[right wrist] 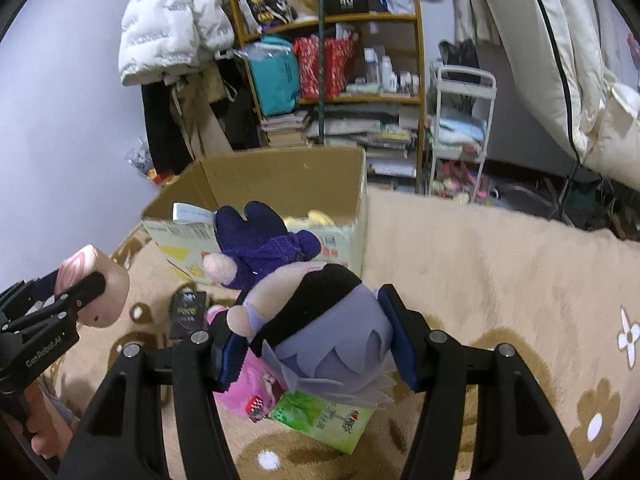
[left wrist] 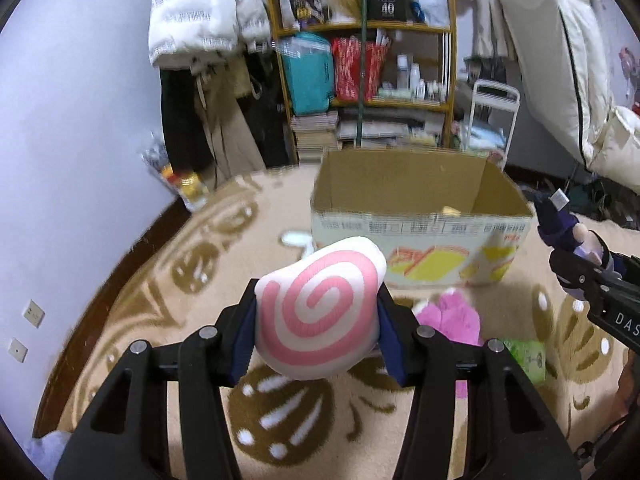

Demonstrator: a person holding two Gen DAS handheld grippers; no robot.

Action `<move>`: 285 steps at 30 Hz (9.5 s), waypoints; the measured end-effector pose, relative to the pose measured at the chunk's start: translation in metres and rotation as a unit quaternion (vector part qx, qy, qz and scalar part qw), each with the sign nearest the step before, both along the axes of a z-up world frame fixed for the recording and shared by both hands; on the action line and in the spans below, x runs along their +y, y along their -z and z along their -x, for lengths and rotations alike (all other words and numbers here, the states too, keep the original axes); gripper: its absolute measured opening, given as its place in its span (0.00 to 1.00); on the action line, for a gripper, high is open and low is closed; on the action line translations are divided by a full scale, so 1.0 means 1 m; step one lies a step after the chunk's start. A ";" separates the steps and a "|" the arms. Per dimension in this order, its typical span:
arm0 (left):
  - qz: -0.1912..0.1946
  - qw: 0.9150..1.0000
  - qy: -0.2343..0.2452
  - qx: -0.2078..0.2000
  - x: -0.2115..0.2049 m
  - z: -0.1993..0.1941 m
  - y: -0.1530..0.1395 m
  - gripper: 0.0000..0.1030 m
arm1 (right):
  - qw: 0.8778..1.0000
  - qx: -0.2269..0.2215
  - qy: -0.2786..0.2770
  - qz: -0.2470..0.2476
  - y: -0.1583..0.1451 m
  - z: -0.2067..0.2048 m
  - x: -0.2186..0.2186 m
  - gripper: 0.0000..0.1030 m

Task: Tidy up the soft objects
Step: 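Lift the pink-swirl cushion and purple-haired doll and carry them over the box, then open the left tool over the box while the right tool drops the doll inside, then move both tools back toward the black tissue pack and pink bear plush, then grasp the black Face tissue pack with the left tool while the right tool grasps the pink bear, then lift the tissue pack and pink bear and carry both over the box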

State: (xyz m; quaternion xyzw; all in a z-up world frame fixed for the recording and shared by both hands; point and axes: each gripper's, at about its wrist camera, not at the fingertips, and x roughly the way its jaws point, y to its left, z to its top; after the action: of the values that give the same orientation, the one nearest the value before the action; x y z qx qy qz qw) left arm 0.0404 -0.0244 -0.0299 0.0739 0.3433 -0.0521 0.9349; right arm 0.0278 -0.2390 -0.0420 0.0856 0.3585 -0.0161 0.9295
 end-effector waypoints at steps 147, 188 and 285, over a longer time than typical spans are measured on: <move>0.003 0.997 0.021 0.077 0.017 -0.028 0.011 0.95 | 0.997 -0.022 -0.062 0.035 -0.009 0.003 0.035 0.89; -0.035 0.970 0.027 0.238 -0.025 -0.101 0.100 0.95 | 0.990 0.103 -0.093 0.019 0.080 -0.054 0.055 0.89; 0.009 0.999 0.049 0.007 -0.010 -0.007 0.020 0.45 | 0.999 -0.017 -0.011 -0.042 0.003 -0.005 0.019 0.47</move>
State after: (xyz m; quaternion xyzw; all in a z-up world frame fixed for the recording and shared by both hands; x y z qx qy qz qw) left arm 0.0478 -0.0344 -0.0497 0.0822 0.3457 -0.1017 0.9292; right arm 0.0332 -0.2197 -0.0448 0.1210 0.3444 0.0112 0.9309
